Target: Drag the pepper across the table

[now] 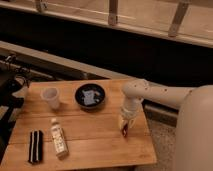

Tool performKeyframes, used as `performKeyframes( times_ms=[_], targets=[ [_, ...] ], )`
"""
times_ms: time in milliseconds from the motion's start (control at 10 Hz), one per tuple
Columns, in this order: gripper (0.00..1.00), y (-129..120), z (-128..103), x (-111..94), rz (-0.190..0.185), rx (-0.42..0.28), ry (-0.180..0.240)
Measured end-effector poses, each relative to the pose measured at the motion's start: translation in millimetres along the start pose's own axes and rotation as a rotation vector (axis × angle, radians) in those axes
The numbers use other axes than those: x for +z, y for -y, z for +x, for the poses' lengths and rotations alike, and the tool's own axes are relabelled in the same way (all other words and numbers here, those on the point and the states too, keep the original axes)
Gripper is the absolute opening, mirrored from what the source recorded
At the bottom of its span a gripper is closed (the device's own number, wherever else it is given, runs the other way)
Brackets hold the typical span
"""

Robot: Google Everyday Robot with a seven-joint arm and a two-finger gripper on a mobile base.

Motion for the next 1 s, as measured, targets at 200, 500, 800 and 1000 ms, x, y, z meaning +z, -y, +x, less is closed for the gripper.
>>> performKeyframes(
  times_ms=[200, 500, 800, 1000],
  targets=[
    [0.01, 2.3, 1.9, -0.5, 0.001, 0.002, 0.002],
    [0.01, 3.3, 3.6, -0.6, 0.004, -0.003, 0.001],
    [0.01, 6.3, 6.1, -0.3, 0.004, 0.001, 0.002],
    [0.01, 6.7, 6.9, -0.9, 0.007, -0.002, 0.002]
  ],
)
